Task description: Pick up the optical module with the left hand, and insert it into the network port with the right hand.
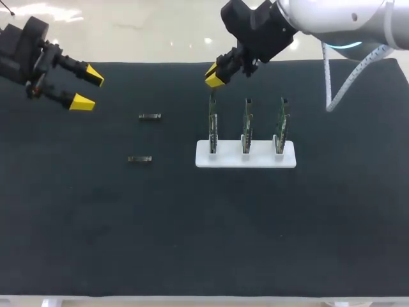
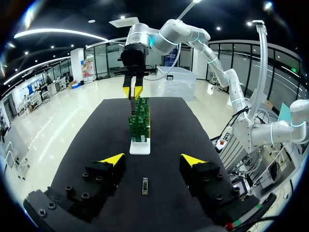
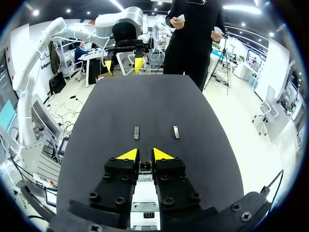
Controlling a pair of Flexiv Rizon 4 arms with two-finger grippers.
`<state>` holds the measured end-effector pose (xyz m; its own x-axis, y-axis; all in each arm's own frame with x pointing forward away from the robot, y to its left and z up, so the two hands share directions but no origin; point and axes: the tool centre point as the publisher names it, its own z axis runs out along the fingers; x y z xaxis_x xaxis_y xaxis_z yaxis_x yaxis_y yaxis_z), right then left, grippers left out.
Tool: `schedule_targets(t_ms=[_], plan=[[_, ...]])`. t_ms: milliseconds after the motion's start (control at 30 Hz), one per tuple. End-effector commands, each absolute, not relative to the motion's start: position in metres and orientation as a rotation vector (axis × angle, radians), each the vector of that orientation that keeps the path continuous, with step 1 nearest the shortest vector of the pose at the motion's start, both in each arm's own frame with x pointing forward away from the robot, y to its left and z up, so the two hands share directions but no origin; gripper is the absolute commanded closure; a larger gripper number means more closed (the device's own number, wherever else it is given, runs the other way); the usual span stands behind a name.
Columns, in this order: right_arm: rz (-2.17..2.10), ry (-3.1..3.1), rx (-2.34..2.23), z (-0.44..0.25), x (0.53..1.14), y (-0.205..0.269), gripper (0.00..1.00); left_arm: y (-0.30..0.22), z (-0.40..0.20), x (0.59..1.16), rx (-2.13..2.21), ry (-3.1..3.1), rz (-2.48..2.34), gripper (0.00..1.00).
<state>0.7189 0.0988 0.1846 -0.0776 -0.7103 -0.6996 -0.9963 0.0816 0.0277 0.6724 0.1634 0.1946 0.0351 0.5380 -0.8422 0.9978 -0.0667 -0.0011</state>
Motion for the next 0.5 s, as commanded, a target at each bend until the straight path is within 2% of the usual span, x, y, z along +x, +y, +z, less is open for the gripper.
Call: schedule_targets(t_ms=[33,500], plan=[[0.722,1.842,-1.679,0.1835,0.7185,0.0979,1.0,0.1629,0.1944,0.6718,1.677,1.572,-0.915,0.0],[0.727,1.836,-1.676,0.1852,0.7221,0.1021,1.0,0.1629,0.1944,0.6718,1.677,1.572,-0.915,0.0]])
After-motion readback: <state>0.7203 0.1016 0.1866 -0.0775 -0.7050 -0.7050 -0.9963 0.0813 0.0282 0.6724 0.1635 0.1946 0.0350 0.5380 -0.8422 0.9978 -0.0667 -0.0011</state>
